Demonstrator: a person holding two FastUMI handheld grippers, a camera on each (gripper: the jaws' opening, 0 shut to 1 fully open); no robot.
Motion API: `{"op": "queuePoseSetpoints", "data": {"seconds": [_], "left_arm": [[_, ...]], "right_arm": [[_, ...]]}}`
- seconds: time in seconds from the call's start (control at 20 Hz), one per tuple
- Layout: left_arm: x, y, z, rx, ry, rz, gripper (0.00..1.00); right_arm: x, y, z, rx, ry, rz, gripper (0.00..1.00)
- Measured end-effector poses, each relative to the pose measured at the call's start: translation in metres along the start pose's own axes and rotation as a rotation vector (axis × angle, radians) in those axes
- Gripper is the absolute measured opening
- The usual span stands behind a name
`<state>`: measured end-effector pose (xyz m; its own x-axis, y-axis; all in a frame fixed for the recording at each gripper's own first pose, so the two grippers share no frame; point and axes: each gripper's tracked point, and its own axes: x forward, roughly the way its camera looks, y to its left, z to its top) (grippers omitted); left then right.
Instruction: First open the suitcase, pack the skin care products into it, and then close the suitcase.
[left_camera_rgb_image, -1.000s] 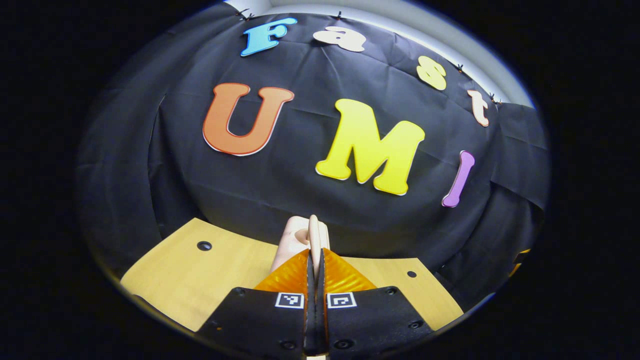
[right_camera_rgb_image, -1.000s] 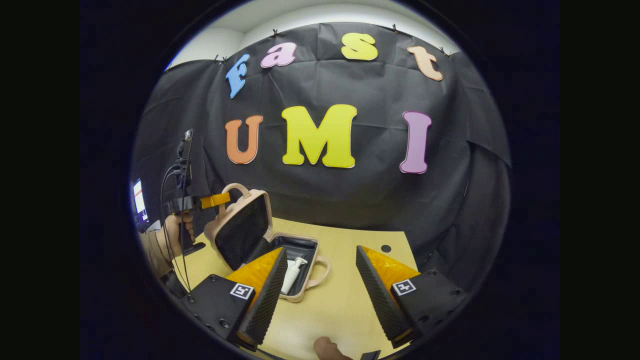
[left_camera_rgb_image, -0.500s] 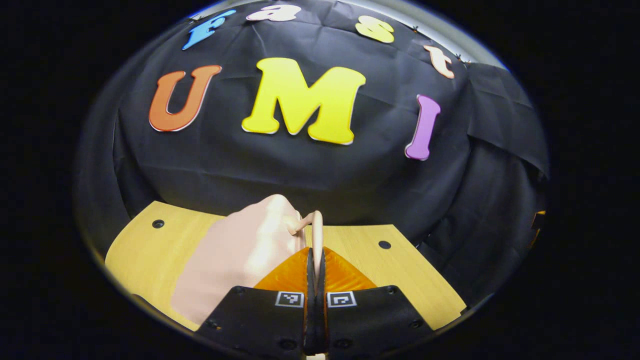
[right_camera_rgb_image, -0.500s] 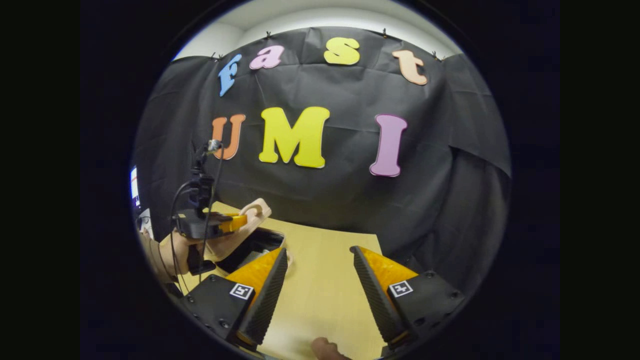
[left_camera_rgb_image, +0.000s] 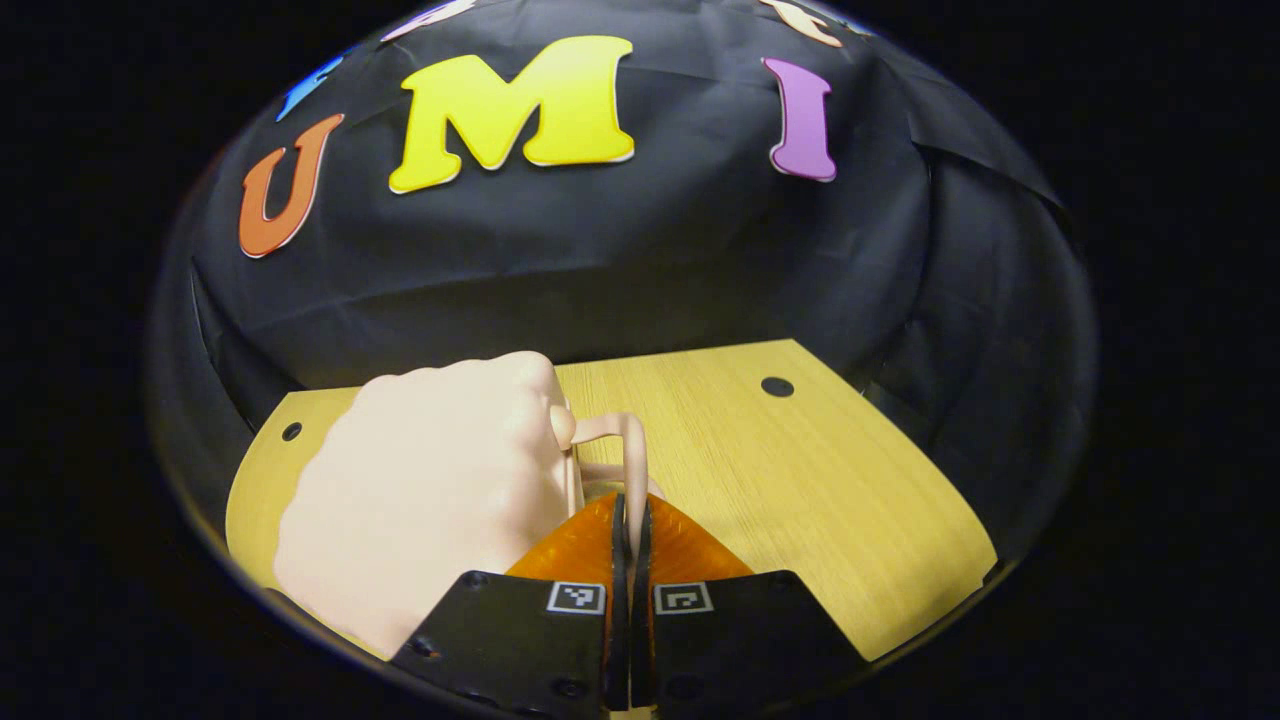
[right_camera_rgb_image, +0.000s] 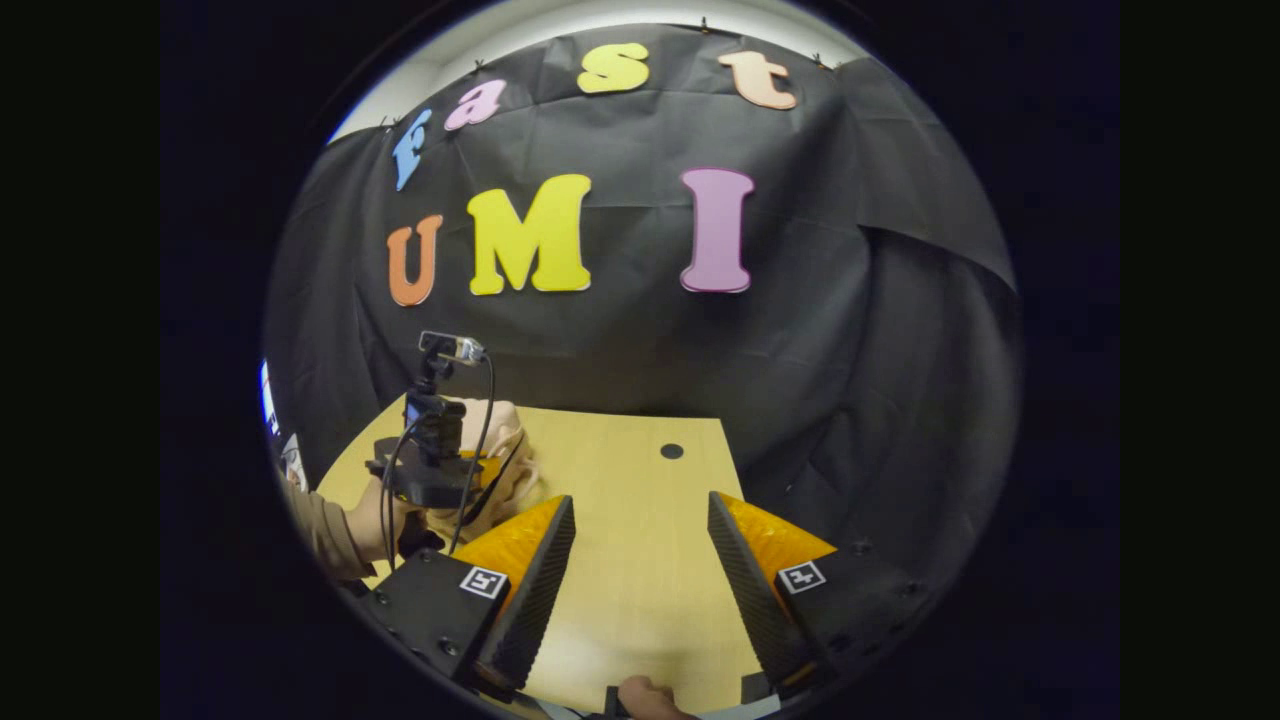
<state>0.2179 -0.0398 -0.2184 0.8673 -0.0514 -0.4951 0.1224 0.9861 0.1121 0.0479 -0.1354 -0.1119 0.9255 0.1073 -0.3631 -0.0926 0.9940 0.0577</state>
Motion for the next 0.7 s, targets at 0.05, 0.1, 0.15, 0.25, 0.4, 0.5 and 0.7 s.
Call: {"op": "queuePoseSetpoints", "data": {"seconds": [0.05,0.1,0.15,0.25,0.4,0.5,0.7], "left_arm": [[0.003,-0.003,-0.006,0.008,0.010,-0.003,0.12],[0.007,-0.008,-0.008,0.006,0.018,-0.012,0.05],[0.007,-0.015,-0.010,-0.006,0.027,-0.035,0.11],[0.007,-0.022,-0.014,-0.045,0.044,-0.053,0.26],[-0.003,-0.018,-0.002,-0.045,0.021,-0.031,0.46],[-0.026,-0.005,0.020,-0.021,-0.032,0.004,0.77],[-0.101,0.032,0.085,-0.025,-0.224,0.062,1.00]], "right_arm": [[0.000,-0.008,-0.003,0.014,0.006,-0.008,0.78],[-0.001,-0.015,-0.005,0.026,0.012,-0.017,0.80],[0.000,-0.019,-0.006,0.036,0.014,-0.025,0.78],[-0.003,-0.026,-0.002,0.050,0.003,-0.042,0.80],[-0.005,-0.017,0.012,0.055,-0.034,-0.041,0.80],[-0.007,-0.005,0.022,0.042,-0.060,-0.040,0.80],[-0.007,0.041,0.048,0.019,-0.119,-0.009,0.80]]}}
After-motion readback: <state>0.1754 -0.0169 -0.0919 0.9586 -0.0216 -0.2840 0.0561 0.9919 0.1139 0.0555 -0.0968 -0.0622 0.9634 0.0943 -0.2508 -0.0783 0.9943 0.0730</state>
